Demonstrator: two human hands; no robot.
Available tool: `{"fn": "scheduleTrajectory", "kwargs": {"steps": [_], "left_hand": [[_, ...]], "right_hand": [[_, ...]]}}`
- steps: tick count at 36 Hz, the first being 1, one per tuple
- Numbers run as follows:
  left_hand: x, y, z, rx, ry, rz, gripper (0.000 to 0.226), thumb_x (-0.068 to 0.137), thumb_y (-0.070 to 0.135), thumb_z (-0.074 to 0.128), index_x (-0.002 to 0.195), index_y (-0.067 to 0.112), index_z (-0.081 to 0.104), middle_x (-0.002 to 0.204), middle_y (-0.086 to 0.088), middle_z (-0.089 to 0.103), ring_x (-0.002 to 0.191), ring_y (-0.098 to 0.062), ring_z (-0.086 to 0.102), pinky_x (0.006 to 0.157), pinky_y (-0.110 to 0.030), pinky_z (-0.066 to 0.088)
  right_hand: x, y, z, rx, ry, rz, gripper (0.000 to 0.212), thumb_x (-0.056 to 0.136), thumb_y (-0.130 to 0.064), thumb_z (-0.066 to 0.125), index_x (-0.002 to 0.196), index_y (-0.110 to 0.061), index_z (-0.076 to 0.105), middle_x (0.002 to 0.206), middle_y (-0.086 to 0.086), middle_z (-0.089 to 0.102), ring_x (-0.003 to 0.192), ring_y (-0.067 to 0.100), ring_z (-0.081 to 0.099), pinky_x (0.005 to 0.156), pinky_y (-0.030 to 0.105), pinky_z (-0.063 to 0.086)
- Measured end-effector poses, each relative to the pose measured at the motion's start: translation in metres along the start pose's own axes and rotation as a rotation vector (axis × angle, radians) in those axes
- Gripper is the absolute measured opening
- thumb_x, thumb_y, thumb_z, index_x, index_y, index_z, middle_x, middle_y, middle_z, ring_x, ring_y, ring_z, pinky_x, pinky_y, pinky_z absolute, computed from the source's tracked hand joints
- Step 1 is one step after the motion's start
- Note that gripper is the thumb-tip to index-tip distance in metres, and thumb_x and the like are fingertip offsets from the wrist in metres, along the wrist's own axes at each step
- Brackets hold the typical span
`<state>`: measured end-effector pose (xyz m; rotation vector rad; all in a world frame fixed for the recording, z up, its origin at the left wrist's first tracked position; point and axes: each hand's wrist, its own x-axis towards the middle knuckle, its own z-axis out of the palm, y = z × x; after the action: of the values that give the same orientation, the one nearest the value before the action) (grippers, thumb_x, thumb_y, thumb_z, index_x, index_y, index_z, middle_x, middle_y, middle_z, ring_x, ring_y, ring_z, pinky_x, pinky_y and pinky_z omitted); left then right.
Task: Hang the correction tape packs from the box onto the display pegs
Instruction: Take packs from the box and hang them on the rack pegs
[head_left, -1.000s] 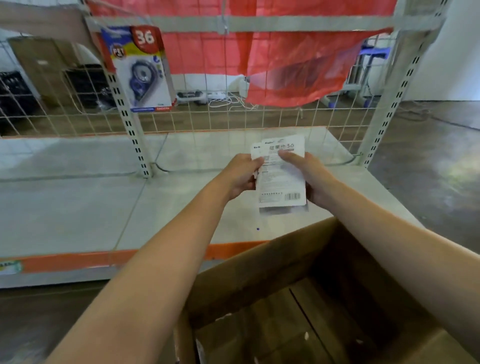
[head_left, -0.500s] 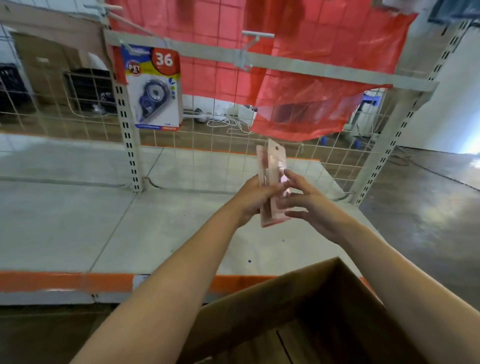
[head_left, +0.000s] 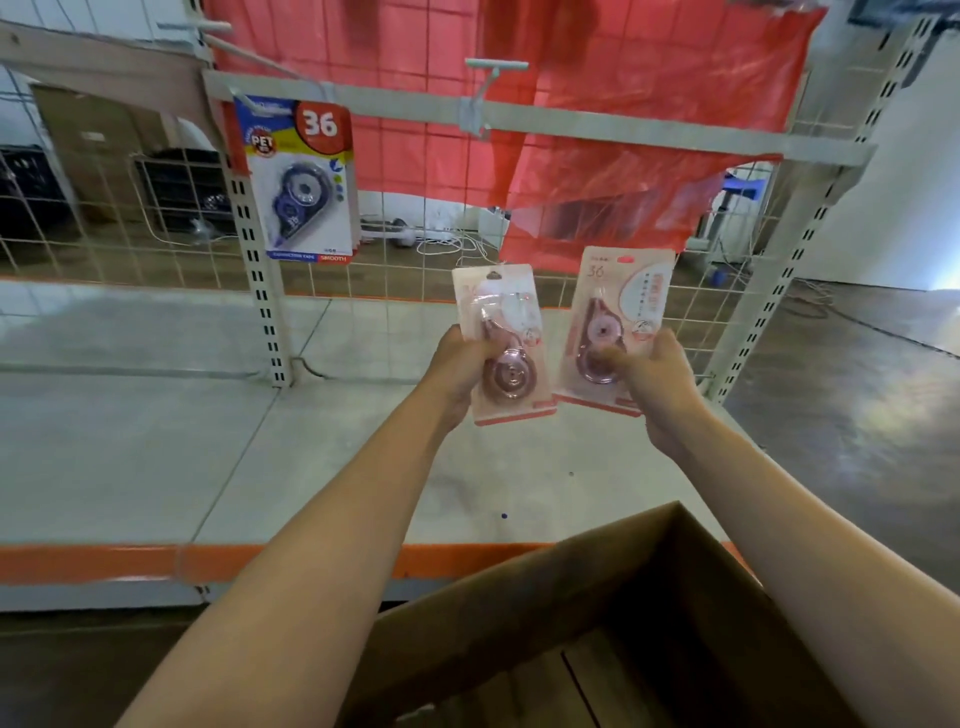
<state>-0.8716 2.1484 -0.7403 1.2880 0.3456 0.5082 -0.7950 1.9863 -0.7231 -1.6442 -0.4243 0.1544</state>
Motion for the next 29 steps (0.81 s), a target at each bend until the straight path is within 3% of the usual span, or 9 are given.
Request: {"fn": "scheduleTrajectory", "kwargs": {"steps": [2,4,9,13,17,18,23,26,29], "left_hand": [[0.001,0.001,-0.006,0.018,0.029,0.016,0.012,0.091,0.0,0.058,0.1,0.005,0.063,0.095,-0.011,0.067,0.089,-0.026,0.064,0.085,-0.038,0.053],[0.0,0.002,-0.009,0.022,0.056,0.038,0.02,0.089,0.005,0.063,0.108,0.003,0.062,0.101,-0.012,0.068,0.096,-0.028,0.065,0.091,-0.041,0.053],[-0.007,0.006,0.001,0.107,0.039,0.109,0.02,0.093,0.023,0.06,0.112,0.022,0.055,0.113,-0.002,0.066,0.109,-0.02,0.062,0.098,-0.042,0.049],[-0.019,0.017,0.016,0.103,0.006,0.107,0.034,0.094,0.02,0.059,0.124,0.019,0.043,0.123,-0.003,0.06,0.114,-0.02,0.06,0.099,-0.042,0.049],[-0.029,0.041,0.033,0.181,-0.058,0.14,0.047,0.082,-0.008,0.066,0.115,0.016,0.043,0.106,0.002,0.063,0.103,-0.019,0.062,0.087,-0.032,0.052],[-0.031,0.051,0.038,0.206,-0.066,0.157,0.048,0.08,-0.01,0.065,0.113,0.018,0.044,0.104,0.003,0.063,0.101,-0.018,0.062,0.086,-0.029,0.052],[-0.033,0.109,0.071,0.241,-0.063,0.265,0.048,0.08,-0.007,0.068,0.119,0.01,0.048,0.111,-0.008,0.065,0.101,-0.024,0.064,0.086,-0.036,0.053],[-0.032,0.137,0.093,0.236,-0.067,0.312,0.049,0.079,-0.007,0.068,0.122,0.005,0.05,0.111,-0.012,0.066,0.095,-0.022,0.066,0.076,-0.029,0.056],[-0.029,0.162,0.113,0.234,-0.068,0.341,0.041,0.078,-0.006,0.069,0.113,0.009,0.055,0.107,-0.009,0.068,0.097,-0.025,0.066,0.083,-0.035,0.055]], "right_hand": [[0.0,0.004,-0.004,-0.044,0.006,0.004,0.042,0.086,-0.011,0.068,0.123,-0.011,0.047,0.116,0.005,0.062,0.103,0.021,0.061,0.071,0.027,0.05],[-0.002,0.008,-0.006,-0.056,-0.025,0.013,0.045,0.083,-0.012,0.071,0.123,-0.012,0.05,0.113,0.004,0.065,0.103,0.022,0.062,0.074,0.029,0.049],[-0.009,-0.004,-0.008,-0.009,-0.071,-0.004,0.032,0.08,-0.01,0.075,0.106,-0.016,0.057,0.096,-0.003,0.069,0.093,0.017,0.065,0.089,0.037,0.052],[-0.012,-0.017,-0.014,0.021,-0.096,-0.023,0.025,0.083,-0.009,0.071,0.094,-0.025,0.054,0.101,0.0,0.068,0.101,0.024,0.064,0.095,0.044,0.049],[-0.013,-0.046,-0.03,0.061,-0.139,-0.111,0.024,0.085,-0.004,0.068,0.09,-0.025,0.056,0.094,0.001,0.067,0.081,0.011,0.063,0.07,0.016,0.051],[-0.012,-0.055,-0.035,0.059,-0.142,-0.131,0.023,0.085,-0.004,0.067,0.091,-0.025,0.057,0.092,-0.001,0.067,0.079,0.009,0.062,0.067,0.014,0.049],[0.004,-0.103,-0.066,0.053,-0.104,-0.167,0.034,0.082,-0.016,0.072,0.112,-0.016,0.057,0.115,0.011,0.065,0.108,0.025,0.061,0.099,0.045,0.046],[0.012,-0.132,-0.086,0.063,-0.134,-0.204,0.046,0.074,-0.02,0.077,0.115,-0.015,0.058,0.114,0.011,0.066,0.108,0.028,0.063,0.1,0.05,0.046],[0.015,-0.162,-0.102,0.012,-0.151,-0.253,0.043,0.076,-0.013,0.074,0.116,-0.014,0.058,0.11,0.011,0.068,0.105,0.028,0.064,0.1,0.05,0.046]]}}
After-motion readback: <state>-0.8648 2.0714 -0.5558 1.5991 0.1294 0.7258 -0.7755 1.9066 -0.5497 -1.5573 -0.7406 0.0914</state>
